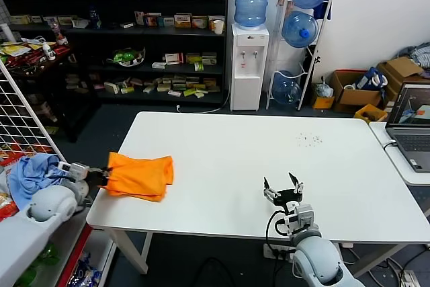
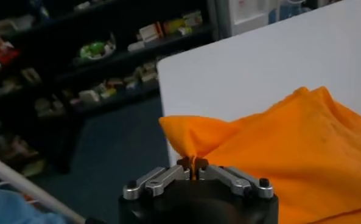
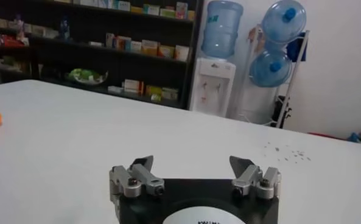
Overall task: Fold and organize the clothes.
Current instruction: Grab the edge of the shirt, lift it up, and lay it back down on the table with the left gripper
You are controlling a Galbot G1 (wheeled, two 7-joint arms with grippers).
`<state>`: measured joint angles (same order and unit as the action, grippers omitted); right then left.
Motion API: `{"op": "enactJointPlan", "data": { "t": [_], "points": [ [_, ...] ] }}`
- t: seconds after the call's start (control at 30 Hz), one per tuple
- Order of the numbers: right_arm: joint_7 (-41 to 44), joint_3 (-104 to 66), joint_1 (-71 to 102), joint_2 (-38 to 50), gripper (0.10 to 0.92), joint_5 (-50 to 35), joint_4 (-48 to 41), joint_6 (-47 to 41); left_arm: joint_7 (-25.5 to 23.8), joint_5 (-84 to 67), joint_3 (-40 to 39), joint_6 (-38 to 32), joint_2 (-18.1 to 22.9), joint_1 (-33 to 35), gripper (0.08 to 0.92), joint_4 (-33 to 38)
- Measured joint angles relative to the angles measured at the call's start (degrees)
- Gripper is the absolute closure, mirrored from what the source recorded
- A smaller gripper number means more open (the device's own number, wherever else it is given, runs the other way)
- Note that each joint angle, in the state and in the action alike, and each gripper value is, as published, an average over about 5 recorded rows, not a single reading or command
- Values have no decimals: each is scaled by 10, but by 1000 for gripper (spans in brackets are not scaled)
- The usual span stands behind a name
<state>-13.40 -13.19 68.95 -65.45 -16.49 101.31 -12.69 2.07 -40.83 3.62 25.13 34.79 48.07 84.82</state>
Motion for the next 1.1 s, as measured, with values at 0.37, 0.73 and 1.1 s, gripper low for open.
{"op": "enactJointPlan", "data": {
  "t": [0.37,0.73,1.1],
  "points": [
    [4,9,-13,-8,203,0,-11,6,3,106,-4,-38,-104,-45,874,-55],
    [6,10,-8,-17,203,9,-13,10,39,72,-8,-23,-129,-58,874,6],
    [6,-2,7,-20,203,22,-13,13,113,-11,-28,9,-54,-26,874,118]
  ]
}}
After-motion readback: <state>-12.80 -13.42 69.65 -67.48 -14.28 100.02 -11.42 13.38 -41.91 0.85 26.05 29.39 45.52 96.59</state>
